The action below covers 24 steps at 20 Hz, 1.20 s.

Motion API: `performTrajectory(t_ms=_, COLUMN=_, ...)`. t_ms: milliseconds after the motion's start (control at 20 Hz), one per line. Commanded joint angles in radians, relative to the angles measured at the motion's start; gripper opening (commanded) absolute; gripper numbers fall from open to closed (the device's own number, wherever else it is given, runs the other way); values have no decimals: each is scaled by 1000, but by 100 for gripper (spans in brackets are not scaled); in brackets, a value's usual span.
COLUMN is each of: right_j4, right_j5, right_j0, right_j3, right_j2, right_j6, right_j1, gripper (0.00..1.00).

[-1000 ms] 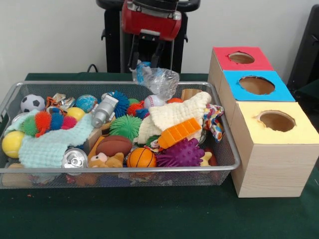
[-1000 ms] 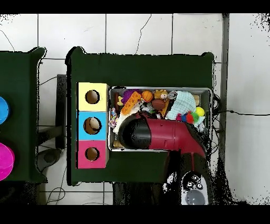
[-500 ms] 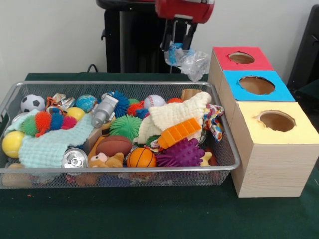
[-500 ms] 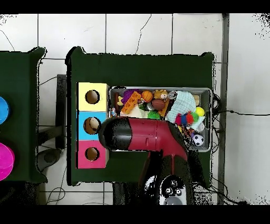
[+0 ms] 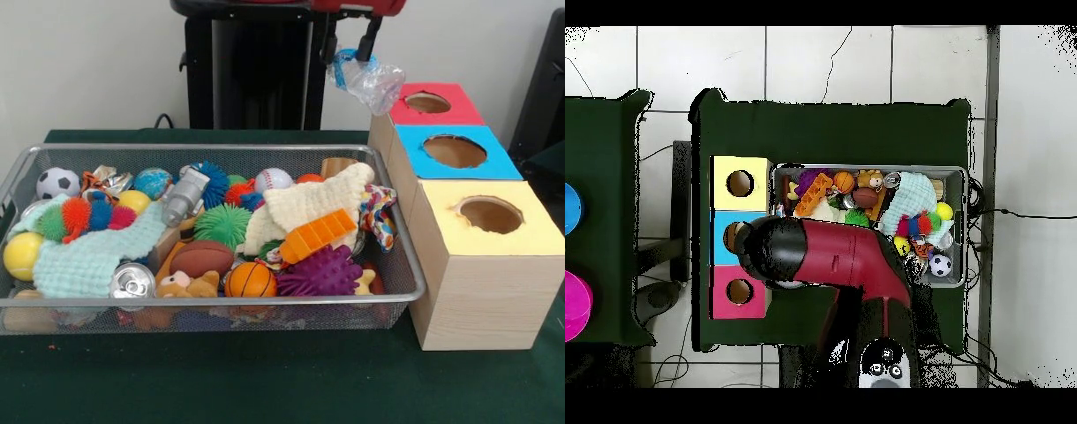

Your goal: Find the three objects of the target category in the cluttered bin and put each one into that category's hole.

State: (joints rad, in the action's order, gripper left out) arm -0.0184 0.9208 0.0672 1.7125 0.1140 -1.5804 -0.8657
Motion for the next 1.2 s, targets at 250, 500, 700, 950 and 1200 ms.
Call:
performTrajectory(t_ms=250, right_j4=178, right_j5=252, right_j0=19, right_j3=38, right_j2=-20, right_j6=-319, right_j1=58, gripper=0)
performTrajectory(t_ms=500, right_j4=241, right_j5=283, right_j0=18, right_j3=77, right_j2=-16, right_j6=-326, right_j1=66, gripper=0)
performTrajectory(t_ms=700, right_j4=302, right_j5=303, right_j0=20, right_j3=127, right_j2=-18, right_j6=-333, right_j1=64, gripper=0)
performTrajectory(t_ms=950, right_j4=340, right_j5=287, right_j0=27, right_j3=169, right_j2=-22, right_j6=-326, right_j1=99, gripper=0)
performTrajectory(t_ms=1200, right_j4=368, right_j5=292, right_j0=22, right_j3=219, right_j2=-22, right_j6=-341, right_j1=118, gripper=0)
